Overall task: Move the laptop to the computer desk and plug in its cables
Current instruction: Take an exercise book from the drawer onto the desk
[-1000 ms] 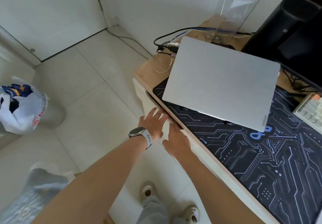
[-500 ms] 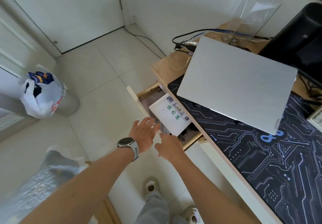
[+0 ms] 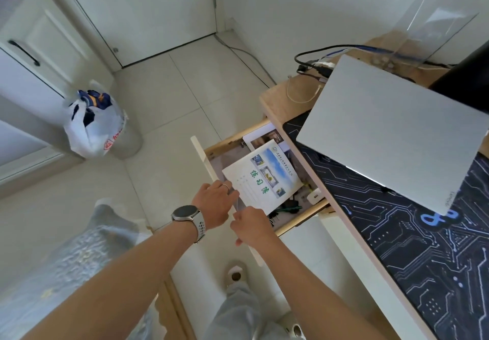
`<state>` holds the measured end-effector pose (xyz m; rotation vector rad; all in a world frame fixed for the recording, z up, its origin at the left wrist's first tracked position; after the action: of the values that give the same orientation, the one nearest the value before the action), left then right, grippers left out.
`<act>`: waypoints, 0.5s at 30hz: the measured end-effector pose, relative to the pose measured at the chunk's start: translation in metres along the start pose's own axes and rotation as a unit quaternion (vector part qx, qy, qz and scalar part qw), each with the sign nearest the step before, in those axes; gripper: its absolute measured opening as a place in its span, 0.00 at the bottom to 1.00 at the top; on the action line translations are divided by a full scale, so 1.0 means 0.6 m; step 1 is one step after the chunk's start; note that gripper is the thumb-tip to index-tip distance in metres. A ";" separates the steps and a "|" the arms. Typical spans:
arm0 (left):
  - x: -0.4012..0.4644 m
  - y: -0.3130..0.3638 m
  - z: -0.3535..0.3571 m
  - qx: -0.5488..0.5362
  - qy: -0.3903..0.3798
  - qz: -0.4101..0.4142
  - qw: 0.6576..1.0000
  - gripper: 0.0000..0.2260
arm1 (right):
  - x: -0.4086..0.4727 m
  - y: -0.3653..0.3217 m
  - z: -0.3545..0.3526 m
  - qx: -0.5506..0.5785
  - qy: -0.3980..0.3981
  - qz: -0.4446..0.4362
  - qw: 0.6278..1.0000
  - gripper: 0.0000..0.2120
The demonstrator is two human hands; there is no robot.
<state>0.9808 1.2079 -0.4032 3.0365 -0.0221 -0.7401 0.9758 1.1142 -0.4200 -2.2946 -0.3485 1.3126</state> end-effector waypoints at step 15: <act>-0.024 -0.039 0.007 -0.034 -0.025 -0.014 0.999 0.13 | -0.001 -0.026 0.029 0.023 -0.056 -0.033 0.998 0.09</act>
<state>0.9666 1.2317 -0.4008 2.9599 0.0455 -0.8014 0.9606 1.1323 -0.4192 -2.1579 -0.4228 1.4052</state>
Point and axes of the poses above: each hand's wrist, its own x-axis towards the middle knuckle, its own z-axis out of the palm, y = z × x, the point moved 8 cm from there along x, towards the middle knuckle, and after that the axes turned 3 degrees about -y, right-handed, at the moved point
